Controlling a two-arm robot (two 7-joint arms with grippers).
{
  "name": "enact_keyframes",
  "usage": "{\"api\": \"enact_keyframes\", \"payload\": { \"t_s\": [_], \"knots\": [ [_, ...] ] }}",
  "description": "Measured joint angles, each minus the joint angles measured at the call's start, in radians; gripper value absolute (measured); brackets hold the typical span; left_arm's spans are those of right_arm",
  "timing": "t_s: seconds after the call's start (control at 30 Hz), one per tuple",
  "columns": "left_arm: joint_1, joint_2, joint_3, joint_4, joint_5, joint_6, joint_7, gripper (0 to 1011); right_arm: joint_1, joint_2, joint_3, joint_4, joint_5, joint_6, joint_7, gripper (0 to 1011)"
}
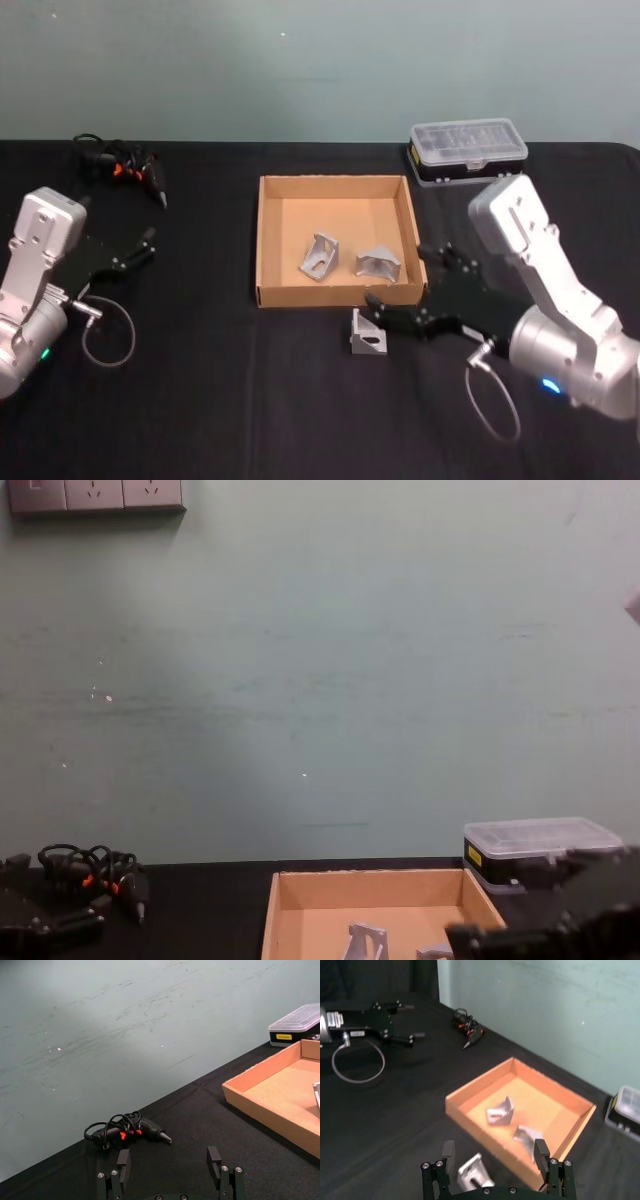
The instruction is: Use one hand to pick up the angle iron from the table and place it into the box.
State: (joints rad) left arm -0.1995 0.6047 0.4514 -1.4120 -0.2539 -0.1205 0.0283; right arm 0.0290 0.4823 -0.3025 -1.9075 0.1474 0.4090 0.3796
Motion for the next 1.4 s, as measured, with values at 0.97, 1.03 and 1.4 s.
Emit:
{"api": "enact_keyframes", "payload": {
  "t_s": [0.97, 1.03, 1.4],
  "knots": [
    [0.0, 0.0, 0.0, 0.0, 0.0, 0.0, 0.0, 1000, 0.056, -0.105, -0.078, 0.14, 0.04, 0.179, -0.039, 1003],
    [0.0, 0.0, 0.0, 0.0, 0.0, 0.0, 0.0, 1000, 0.064, -0.111, -0.084, 0.151, 0.035, 0.183, -0.04, 1003],
    [0.0, 0.0, 0.0, 0.0, 0.0, 0.0, 0.0, 1000, 0.09, -0.138, -0.091, 0.182, 0.026, 0.198, -0.039, 1003]
  ]
}}
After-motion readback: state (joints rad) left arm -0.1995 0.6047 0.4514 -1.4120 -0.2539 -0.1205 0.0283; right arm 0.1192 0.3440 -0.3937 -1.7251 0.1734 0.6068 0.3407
